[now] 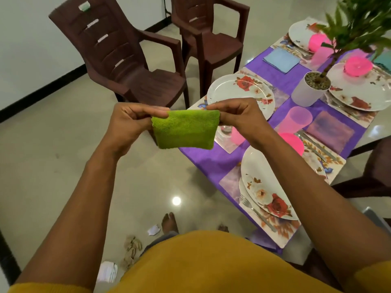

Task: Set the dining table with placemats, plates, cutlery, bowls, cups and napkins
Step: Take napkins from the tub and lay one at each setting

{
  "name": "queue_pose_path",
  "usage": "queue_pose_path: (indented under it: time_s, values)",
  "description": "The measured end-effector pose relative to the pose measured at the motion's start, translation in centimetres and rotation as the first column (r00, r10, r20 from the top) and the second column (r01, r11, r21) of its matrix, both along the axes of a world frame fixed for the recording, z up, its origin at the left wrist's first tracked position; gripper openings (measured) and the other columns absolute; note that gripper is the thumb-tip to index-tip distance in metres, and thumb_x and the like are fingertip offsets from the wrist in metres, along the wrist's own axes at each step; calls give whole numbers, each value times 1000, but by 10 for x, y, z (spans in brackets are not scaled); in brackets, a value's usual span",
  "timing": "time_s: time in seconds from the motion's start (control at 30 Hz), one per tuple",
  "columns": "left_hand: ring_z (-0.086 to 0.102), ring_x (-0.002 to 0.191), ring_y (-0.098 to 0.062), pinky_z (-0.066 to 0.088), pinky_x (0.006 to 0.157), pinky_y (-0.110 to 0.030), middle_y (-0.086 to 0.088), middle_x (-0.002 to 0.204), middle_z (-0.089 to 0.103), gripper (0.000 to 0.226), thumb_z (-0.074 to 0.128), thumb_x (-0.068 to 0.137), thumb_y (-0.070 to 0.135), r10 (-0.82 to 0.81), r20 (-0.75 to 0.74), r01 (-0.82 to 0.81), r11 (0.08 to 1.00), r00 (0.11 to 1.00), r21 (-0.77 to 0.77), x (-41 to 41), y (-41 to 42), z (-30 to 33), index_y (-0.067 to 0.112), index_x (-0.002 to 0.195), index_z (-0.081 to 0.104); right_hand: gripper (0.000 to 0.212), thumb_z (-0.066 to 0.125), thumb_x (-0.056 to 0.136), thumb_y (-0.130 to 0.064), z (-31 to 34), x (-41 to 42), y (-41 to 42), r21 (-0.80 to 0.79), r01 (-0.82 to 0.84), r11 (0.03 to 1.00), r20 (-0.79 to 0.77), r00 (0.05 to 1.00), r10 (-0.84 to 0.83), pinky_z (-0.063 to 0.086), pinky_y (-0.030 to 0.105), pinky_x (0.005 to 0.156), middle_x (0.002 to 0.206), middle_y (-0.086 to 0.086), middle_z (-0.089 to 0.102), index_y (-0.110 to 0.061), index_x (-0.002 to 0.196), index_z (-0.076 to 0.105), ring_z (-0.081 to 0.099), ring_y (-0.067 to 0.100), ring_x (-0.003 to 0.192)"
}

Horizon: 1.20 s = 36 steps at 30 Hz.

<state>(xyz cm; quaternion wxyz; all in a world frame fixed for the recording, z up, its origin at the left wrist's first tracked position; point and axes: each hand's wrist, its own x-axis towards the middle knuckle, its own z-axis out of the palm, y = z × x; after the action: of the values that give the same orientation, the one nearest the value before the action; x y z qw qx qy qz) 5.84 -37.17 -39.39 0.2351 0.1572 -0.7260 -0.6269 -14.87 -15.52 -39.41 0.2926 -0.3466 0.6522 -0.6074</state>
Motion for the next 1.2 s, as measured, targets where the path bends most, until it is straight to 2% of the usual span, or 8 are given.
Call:
queue_pose_path:
  time_s: [0.27,0.4,0.6,0.73,0.8,0.97,1.07,1.2]
  values:
    - [76,99,-22,63,83,-33,-6,104,80,30,58,95,-15,-106,4,106,993,994,-60,-8,-83,29,-3,120,70,28,56,92,16,19,22,-67,-92,154,984,49,987,-150,63,33,75,92,11,78,0,104,75,75,26,84]
    - [72,72,-13,62,62,-26,-3,84,78,37,53,100,-11,-146,70,147,989,987,-8,-12,-111,32,13,96,81,30,48,91,16,23,31,-93,-65,231,971,99,970,-224,56,27,60,78,2,70,-3,84,69,66,14,69]
    - [70,70,-17,61,63,-32,-7,80,75,43,53,101,-5,-243,90,240,970,966,42,-26,-133,33,22,84,83,34,44,95,10,17,35,-114,35,338,941,172,925,-339,41,18,44,67,-4,57,-14,81,63,50,7,53]
    - [59,65,-17,51,63,-32,-5,79,66,42,45,101,-3,-254,108,240,963,961,121,-46,-138,34,19,90,79,30,47,95,-1,18,26,-117,28,339,940,257,907,-335,50,32,64,81,2,65,-17,86,72,56,19,68]
    - [58,69,-19,51,63,-31,-9,90,65,36,42,101,5,-283,109,255,943,953,215,-58,-142,34,17,103,76,26,52,97,-12,19,19,-115,3,323,946,345,888,-304,51,42,75,99,8,69,-17,100,77,60,28,83]
    - [65,104,-26,59,78,-38,-15,126,62,51,63,91,17,-382,120,333,892,916,305,-85,-150,23,15,141,56,45,70,89,-7,13,-5,-123,5,254,967,394,888,-235,52,35,72,111,6,71,-14,133,64,69,20,90]
    - [63,126,-28,58,98,-45,-19,146,56,68,71,85,8,-351,126,304,907,928,290,-97,-150,17,15,149,49,63,73,86,4,6,-19,-132,18,230,973,401,890,-218,59,42,76,125,13,68,-19,142,54,71,26,101]
    - [58,133,-29,58,97,-45,-17,149,51,74,70,85,1,-343,114,300,911,932,283,-103,-154,12,21,152,48,59,70,88,7,3,-36,-138,-22,181,983,498,855,-146,60,40,80,120,21,68,-21,139,56,70,30,97]
